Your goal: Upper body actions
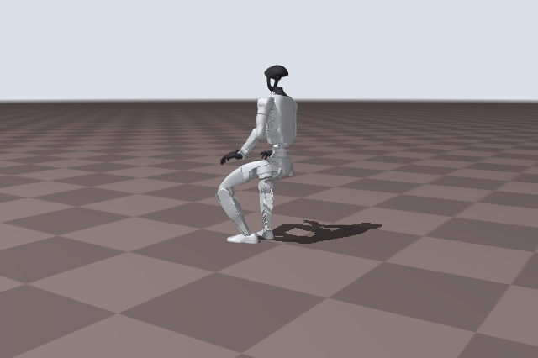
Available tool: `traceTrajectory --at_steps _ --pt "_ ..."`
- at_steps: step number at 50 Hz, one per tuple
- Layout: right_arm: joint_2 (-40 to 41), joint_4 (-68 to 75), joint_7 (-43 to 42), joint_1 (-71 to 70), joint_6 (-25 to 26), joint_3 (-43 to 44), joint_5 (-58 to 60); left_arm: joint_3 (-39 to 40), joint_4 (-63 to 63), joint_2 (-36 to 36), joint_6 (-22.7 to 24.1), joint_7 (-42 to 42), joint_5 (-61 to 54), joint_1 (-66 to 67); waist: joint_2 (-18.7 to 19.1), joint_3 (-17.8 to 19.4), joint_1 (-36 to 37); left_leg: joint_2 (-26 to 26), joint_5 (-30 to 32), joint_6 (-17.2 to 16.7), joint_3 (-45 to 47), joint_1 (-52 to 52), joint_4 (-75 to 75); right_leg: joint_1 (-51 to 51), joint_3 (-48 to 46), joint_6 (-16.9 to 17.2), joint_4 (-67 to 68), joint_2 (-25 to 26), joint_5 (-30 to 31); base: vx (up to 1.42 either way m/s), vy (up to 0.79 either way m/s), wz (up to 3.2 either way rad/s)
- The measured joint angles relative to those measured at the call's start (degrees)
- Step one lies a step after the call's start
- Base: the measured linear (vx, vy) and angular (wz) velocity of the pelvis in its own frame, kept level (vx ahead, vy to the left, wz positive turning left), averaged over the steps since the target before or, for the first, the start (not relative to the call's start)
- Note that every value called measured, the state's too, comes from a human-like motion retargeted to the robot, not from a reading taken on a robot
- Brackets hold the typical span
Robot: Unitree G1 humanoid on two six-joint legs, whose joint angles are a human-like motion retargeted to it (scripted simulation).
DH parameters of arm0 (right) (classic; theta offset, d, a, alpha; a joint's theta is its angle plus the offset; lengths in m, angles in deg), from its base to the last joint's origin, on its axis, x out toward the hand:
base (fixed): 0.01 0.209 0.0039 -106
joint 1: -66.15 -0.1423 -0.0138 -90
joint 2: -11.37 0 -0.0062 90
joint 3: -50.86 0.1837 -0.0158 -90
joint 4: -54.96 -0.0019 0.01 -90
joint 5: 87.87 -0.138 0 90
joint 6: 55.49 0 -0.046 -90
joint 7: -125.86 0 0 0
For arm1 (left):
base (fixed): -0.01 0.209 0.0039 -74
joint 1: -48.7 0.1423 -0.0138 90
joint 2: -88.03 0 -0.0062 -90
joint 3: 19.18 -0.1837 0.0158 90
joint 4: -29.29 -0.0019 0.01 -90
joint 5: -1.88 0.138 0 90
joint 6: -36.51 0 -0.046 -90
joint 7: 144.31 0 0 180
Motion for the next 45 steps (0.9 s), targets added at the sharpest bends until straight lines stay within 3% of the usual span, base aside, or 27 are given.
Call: traceTrajectory --at_steps 15,35,42,45 --pt "-0.13 0.51 -1.32 -0.09 -1.11 -0.3 -1.51 0.7 -0.47 1.29 0.38 -4.87 -1.28 1.01 -0.17 0.34 -0.06 0.08 0.14 0.0 0.03 0.18 -0.06 0.1 0.14 0.06 -0.04 0.0 0.0 0.0 0.0 0.0" --pt "0.68 0.59 -1.25 -0.71 -2.11 0.21 -1.21 1.71 2.06 1.64 -0.86 -3.52 -0.52 2.0 -0.36 0.68 -0.31 -1.05 0.19 0.45 -0.14 -0.25 -0.42 0.26 0.02 0.57 -0.19 -0.02 -0.1 -0.01 -0.01 0.01" --pt "-0.84 -1.28 -1.47 -3.01 -6.69 0.96 -2.52 1.69 8.11 1.03 -2.82 -1.52 -1.38 0.49 -0.61 3.12 0.28 -1.93 6.9 2.32 -1.23 -4.4 0.34 0.13 -1.31 0.24 -0.74 0.06 -0.2 -0.07 -0.07 0.11" --pt "-1.61 -1.79 -2.82 -5.79 -10.23 2.03 -3.6 1.25 11.55 0.25 -4.07 -0.9 -1.11 -0.67 -1.03 4.69 1.35 -3.55 7.6 0.77 -2.89 -6.67 -1.29 -0.21 -1.21 0.63 -0.91 0.29 -0.37 -0.03 -0.07 0.1"
